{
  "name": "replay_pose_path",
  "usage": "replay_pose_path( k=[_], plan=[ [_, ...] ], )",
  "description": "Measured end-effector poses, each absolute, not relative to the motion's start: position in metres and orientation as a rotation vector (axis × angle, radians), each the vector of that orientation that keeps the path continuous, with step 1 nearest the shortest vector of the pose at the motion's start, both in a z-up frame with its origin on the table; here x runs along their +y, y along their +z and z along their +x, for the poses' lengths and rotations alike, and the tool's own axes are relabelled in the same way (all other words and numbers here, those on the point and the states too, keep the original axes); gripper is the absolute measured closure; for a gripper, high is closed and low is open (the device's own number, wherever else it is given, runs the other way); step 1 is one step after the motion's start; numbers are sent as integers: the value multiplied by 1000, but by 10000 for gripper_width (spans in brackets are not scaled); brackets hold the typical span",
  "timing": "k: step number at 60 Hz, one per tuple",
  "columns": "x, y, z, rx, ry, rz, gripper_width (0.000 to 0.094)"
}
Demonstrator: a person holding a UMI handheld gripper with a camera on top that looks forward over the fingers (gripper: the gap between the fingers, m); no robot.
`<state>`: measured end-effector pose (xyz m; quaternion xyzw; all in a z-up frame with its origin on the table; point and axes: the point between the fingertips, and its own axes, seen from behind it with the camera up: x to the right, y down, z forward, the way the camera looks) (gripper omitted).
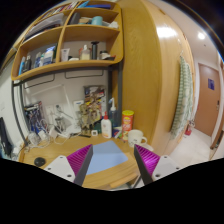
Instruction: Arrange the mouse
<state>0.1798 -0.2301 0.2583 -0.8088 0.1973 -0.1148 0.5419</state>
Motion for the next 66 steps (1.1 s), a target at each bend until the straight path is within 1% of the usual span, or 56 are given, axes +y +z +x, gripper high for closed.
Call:
replay_pose_path(
  k=[4, 5, 6, 7, 19, 31, 38, 44, 53, 66],
  plan=[
    [-221, 243, 151, 449, -249, -1943, 100],
    [-226, 246, 156, 441, -239, -1954, 101],
    [-214, 233, 133, 441, -239, -1956, 100],
    [-209, 227, 123, 435, -231, -1963, 99],
    [-162, 164, 7, 351, -121, -2041, 100],
    [-114, 94, -122, 282, 13, -2159, 103],
    [-87, 63, -179, 242, 61, -2214, 101],
    [-67, 38, -212, 206, 70, -2264, 96],
    [-38, 13, -239, 175, 54, -2307, 93],
    [7, -1, -260, 135, 37, -2330, 102]
  ],
)
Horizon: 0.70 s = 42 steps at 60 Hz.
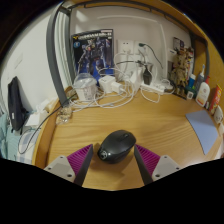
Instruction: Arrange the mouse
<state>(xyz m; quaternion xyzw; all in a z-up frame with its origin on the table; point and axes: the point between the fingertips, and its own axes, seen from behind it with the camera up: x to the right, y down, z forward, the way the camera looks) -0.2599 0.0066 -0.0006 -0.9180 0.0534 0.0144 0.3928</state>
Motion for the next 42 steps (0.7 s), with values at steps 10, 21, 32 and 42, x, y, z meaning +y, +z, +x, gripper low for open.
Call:
replay_pose_path(
  k=[10, 21, 32, 42],
  plan=[
    [32, -4, -275, 68, 23, -2332, 109],
    [49, -4, -290, 10, 52, -2328, 131],
    [53, -4, -298, -44, 74, -2320, 275],
    [56, -3, -308, -74, 86, -2277, 455]
  ],
)
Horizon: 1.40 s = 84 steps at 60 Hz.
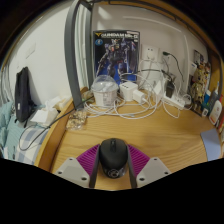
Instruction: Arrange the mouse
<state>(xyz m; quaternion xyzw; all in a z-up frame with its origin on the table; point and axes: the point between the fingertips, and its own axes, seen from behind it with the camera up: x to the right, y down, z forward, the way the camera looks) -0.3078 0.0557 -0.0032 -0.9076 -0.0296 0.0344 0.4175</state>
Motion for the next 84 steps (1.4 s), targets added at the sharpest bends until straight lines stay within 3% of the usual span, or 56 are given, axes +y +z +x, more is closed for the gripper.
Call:
replay_pose_path(
  k=[5, 6, 7, 13, 25, 35, 47, 56, 61, 68, 84],
  plan=[
    [56, -2, -308, -85, 89, -2257, 504],
    [56, -2, -308, -86, 89, -2254, 480],
    [56, -2, -308, -82, 92, -2250, 548],
    [58, -2, -309, -94, 101, -2230, 643],
    [53, 10, -315, -179, 192, -2227, 645],
    [52, 94, -272, -234, 224, -2109, 644],
    [48, 223, -134, -237, 175, -1937, 645],
    [43, 259, -12, -175, 115, -1885, 645],
    [41, 248, 50, -133, 67, -1902, 644],
    [37, 205, 121, -87, 4, -1969, 644],
    [29, 54, 183, 8, -2, -2152, 644]
  ],
)
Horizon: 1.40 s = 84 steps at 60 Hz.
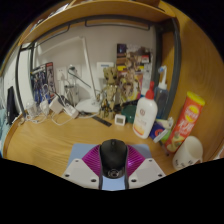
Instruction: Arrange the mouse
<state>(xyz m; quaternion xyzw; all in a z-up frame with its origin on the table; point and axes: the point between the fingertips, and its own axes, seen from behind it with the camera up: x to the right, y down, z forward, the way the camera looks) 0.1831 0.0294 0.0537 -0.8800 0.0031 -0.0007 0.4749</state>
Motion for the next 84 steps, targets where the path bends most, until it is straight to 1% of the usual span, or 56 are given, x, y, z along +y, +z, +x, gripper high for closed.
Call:
replay_pose_path(
  k=[11, 12, 18, 19, 20, 25, 26, 27, 28, 34, 35, 40, 44, 59, 66, 73, 84],
  plan=[
    [17, -10, 174, -18, 22, -2259, 636],
    [15, -14, 173, -23, 22, -2268, 614],
    [17, -13, 174, 29, 34, -2244, 553],
    [17, -12, 174, 26, 28, -2244, 515],
    [17, -13, 175, 23, 24, -2243, 523],
    [17, -13, 175, 43, 26, -2249, 470],
    [17, -13, 176, 45, 26, -2252, 444],
    [16, -13, 177, 47, 20, -2257, 394],
    [15, -13, 178, 48, 12, -2261, 379],
    [6, -6, 180, 65, -19, -2291, 67],
    [5, -3, 180, 68, -19, -2293, 69],
    [-3, 18, 175, 68, -15, -2285, 70],
    [-10, 43, 169, 68, -20, -2272, 73],
    [-33, 175, 134, 46, -26, -2161, 66],
    [-46, 224, 114, 31, -33, -2107, 66],
    [-59, 257, 88, 9, -34, -2070, 69],
    [-79, 278, 56, -12, -22, -2045, 70]
  ],
)
